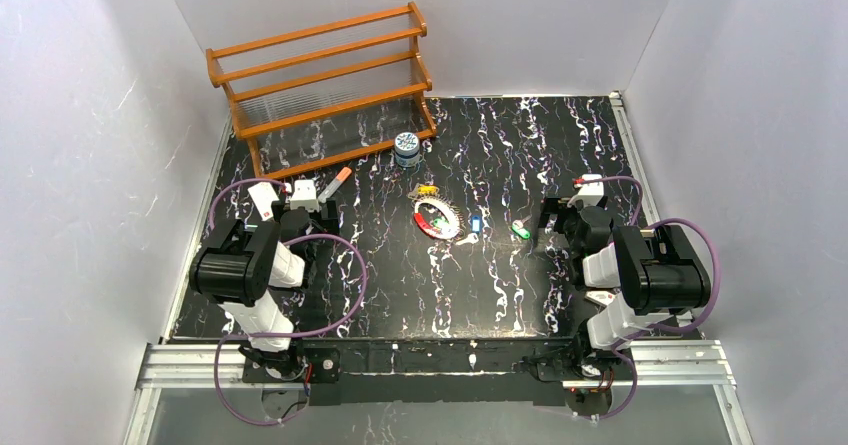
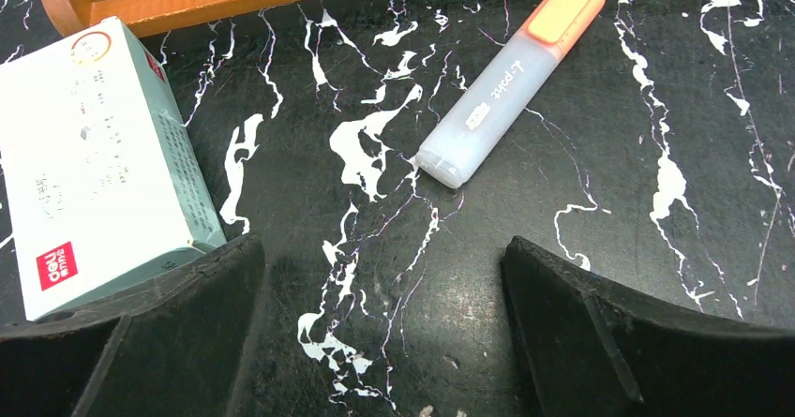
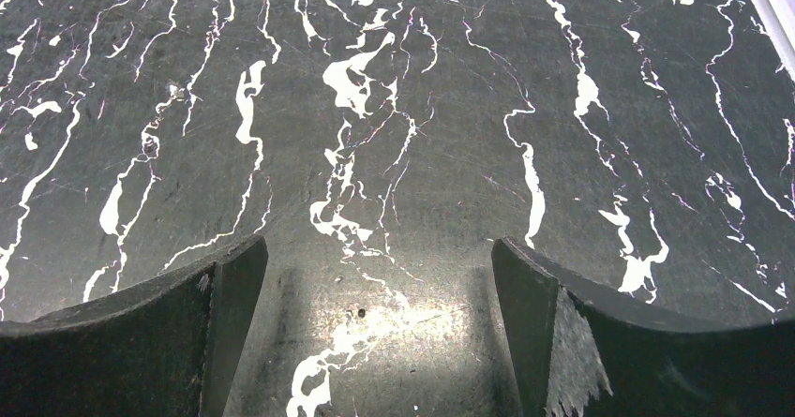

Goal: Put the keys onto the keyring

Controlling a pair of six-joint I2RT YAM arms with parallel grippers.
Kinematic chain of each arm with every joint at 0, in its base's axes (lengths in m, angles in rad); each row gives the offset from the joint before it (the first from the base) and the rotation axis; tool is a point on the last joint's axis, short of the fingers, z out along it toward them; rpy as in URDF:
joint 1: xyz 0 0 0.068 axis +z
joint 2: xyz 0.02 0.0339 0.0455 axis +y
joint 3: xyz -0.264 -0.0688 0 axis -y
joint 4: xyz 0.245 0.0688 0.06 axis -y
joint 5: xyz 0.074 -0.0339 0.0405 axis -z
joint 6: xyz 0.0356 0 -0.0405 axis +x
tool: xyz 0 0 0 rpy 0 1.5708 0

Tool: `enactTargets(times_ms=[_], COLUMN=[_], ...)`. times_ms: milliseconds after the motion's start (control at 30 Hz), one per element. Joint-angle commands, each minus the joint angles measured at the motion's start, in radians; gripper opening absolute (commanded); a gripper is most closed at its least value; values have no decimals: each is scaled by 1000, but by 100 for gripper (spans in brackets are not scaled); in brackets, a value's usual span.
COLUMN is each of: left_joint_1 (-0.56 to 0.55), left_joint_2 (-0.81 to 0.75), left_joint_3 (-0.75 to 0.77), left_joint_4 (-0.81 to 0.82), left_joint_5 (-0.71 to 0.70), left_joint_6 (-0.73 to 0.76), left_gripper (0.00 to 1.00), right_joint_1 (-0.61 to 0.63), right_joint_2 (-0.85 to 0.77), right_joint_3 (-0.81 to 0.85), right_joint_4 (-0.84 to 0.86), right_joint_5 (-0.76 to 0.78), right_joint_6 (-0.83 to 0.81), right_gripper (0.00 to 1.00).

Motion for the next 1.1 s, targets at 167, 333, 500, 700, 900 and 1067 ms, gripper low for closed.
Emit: enactTargets(times_ms=[167, 333, 500, 700, 900, 1067], left_joint_1=[5, 4, 5, 6, 6, 6], left_joint_2=[-15, -156, -411, -437, -423, -476], left_joint_3=[0, 14, 214, 571, 640, 589], left_joint_4=[0, -111, -658, -1461, -1677, -1592], left_joint_5=[-2, -49, -125, -387, -330, -103], left_joint_6=[-2, -7, -193, -580, -582, -492], left_gripper=[98, 98, 98, 98, 98, 98], right_joint_1=[-5, -8, -7, -7, -7, -4], right_joint_2=[3, 2, -131, -344, -398, -399], right_joint_3=[25, 25, 77, 312, 291, 304], right_joint_4=[34, 30, -156, -871, -965, -987], right_joint_5=[-1, -4, 50, 214, 15, -251], right_joint_6=[2, 3, 32, 387, 442, 459], right_gripper=[99, 99, 99, 99, 99, 99])
